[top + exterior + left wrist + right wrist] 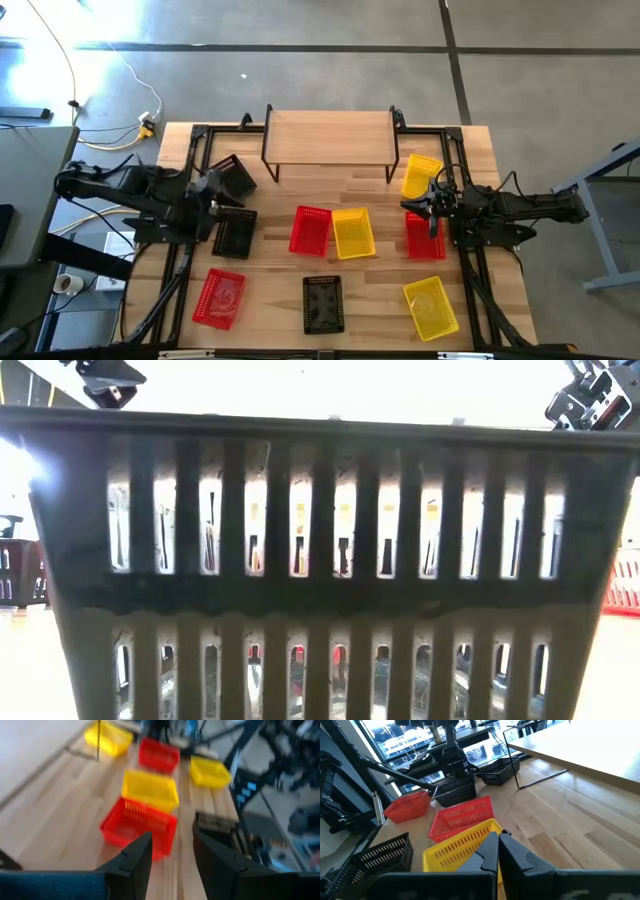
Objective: Stack baskets on shelf by color
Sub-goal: Put the middle left black basket on the shelf
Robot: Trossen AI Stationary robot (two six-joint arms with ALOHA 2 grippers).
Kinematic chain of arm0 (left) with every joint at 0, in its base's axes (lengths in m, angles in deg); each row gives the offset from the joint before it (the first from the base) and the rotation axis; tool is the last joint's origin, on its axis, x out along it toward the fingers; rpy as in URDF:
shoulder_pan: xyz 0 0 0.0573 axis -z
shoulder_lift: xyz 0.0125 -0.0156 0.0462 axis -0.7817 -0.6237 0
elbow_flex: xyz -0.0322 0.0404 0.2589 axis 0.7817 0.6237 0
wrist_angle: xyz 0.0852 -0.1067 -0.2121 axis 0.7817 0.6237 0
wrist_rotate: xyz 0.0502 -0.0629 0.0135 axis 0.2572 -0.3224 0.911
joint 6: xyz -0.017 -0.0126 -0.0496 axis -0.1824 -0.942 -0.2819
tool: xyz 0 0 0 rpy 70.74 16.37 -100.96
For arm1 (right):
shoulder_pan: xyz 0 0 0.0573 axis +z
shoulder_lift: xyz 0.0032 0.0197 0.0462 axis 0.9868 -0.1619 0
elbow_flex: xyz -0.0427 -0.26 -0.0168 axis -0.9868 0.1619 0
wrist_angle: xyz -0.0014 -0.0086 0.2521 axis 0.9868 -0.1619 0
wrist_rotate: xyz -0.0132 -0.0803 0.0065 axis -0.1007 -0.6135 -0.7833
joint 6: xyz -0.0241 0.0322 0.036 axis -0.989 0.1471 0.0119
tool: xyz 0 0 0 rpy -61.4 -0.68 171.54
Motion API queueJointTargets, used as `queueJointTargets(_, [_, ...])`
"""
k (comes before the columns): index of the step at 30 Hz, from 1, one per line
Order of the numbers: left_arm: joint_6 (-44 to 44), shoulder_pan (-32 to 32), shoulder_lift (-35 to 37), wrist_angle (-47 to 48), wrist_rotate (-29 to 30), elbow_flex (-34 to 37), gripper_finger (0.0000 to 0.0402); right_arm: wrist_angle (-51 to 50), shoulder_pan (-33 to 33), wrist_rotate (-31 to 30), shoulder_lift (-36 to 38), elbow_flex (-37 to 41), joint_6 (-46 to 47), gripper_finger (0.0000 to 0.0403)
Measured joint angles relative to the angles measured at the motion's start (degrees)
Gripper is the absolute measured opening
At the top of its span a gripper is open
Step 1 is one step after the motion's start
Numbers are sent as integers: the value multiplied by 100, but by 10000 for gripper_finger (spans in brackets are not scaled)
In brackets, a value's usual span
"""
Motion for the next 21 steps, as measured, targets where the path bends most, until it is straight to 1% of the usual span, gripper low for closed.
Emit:
queueJointTargets(2, [-105,2,-204,336,-328,-84,133,1,0,0,1,1,-2,0])
queueJointTargets(6, [-240,19,-661,981,-1191,-99,133,0,0,0,2,0,0,0])
queueJointTargets(8, [-243,110,-950,1287,-1423,-99,133,0,1,0,1,0,-1,0])
queueJointTargets(12, [-37,365,-1537,1595,-1474,-99,133,1,0,0,0,1,-2,0])
queueJointTargets(17, [-13,695,-2172,1662,-1474,-99,133,1,1,0,1,0,-1,0])
queueJointTargets(21, [-93,908,-2609,1662,-1206,-99,133,1,0,0,1,0,-2,0])
